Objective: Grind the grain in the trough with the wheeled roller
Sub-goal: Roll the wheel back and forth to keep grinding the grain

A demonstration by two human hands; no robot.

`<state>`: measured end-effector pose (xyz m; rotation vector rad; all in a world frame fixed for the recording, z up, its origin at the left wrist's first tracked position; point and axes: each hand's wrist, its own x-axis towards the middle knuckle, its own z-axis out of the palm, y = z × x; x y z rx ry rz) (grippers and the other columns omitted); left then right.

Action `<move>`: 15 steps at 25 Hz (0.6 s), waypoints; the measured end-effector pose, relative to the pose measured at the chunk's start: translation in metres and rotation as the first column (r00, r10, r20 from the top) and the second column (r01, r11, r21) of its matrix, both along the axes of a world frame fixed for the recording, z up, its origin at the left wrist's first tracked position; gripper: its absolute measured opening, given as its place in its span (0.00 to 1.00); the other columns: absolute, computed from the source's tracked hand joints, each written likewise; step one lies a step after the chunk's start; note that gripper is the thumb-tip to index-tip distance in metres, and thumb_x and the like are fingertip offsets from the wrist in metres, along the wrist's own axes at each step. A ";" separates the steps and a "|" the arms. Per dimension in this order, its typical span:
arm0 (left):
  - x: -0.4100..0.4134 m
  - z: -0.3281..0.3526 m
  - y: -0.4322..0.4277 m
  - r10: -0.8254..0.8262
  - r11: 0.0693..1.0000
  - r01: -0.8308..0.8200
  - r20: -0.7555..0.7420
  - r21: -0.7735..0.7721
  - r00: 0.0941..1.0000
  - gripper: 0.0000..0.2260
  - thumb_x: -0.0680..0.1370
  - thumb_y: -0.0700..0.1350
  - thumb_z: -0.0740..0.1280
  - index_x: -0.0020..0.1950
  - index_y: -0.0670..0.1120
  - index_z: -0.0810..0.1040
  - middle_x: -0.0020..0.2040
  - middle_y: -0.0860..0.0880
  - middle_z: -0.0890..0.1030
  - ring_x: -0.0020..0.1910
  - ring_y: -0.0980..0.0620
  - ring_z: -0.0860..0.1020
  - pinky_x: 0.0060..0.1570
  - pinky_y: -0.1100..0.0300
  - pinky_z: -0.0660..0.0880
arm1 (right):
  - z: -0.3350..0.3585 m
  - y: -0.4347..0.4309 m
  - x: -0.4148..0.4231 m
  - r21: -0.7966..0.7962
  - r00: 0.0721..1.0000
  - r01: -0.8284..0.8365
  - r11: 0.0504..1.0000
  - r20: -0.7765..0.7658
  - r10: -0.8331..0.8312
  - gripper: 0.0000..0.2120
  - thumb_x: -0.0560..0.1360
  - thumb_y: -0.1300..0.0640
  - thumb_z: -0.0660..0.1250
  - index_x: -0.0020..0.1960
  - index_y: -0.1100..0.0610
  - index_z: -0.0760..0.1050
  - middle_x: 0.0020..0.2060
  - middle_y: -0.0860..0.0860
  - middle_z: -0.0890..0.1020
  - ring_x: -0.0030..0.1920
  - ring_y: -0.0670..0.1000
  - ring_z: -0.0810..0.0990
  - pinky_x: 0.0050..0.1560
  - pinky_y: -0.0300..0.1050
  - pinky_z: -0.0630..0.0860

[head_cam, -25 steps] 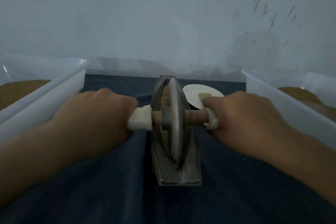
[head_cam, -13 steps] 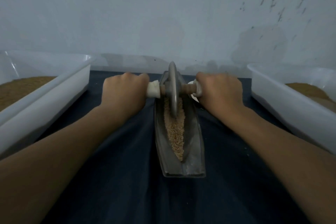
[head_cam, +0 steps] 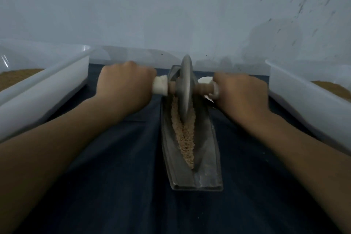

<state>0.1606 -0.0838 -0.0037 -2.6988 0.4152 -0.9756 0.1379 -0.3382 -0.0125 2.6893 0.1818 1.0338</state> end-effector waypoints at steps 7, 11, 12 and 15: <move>-0.010 -0.003 -0.001 -0.020 0.998 0.023 0.039 -0.067 0.999 0.07 0.73 0.48 0.69 0.42 0.50 0.71 0.34 0.48 0.77 0.30 0.44 0.72 0.31 0.56 0.60 | 0.002 0.003 -0.008 0.048 1.000 -0.003 0.999 0.021 0.002 0.12 0.71 0.50 0.71 0.38 0.48 0.67 0.28 0.47 0.73 0.28 0.55 0.70 0.30 0.41 0.53; -0.062 0.011 0.023 -0.128 0.990 0.125 0.034 0.072 0.991 0.10 0.67 0.54 0.67 0.37 0.53 0.67 0.28 0.53 0.72 0.24 0.45 0.74 0.26 0.61 0.60 | 0.013 -0.005 -0.074 0.084 0.989 -0.112 0.990 -0.086 0.119 0.10 0.68 0.40 0.57 0.37 0.46 0.67 0.25 0.43 0.58 0.24 0.48 0.59 0.27 0.36 0.50; -0.067 0.017 0.027 -0.141 0.985 0.140 0.011 0.097 0.990 0.09 0.65 0.56 0.66 0.37 0.55 0.68 0.28 0.54 0.71 0.23 0.47 0.73 0.26 0.63 0.59 | 0.015 -0.008 -0.082 0.096 0.982 -0.096 0.991 -0.153 0.111 0.14 0.67 0.38 0.52 0.40 0.45 0.72 0.25 0.43 0.61 0.24 0.49 0.64 0.25 0.37 0.53; -0.056 0.020 0.022 -0.074 0.988 0.085 -0.085 0.130 0.994 0.07 0.67 0.58 0.64 0.41 0.58 0.71 0.30 0.56 0.67 0.27 0.51 0.68 0.26 0.62 0.58 | 0.016 -0.011 -0.076 0.084 0.973 -0.049 0.995 -0.220 0.066 0.21 0.67 0.36 0.49 0.47 0.42 0.76 0.27 0.44 0.67 0.27 0.53 0.71 0.25 0.41 0.60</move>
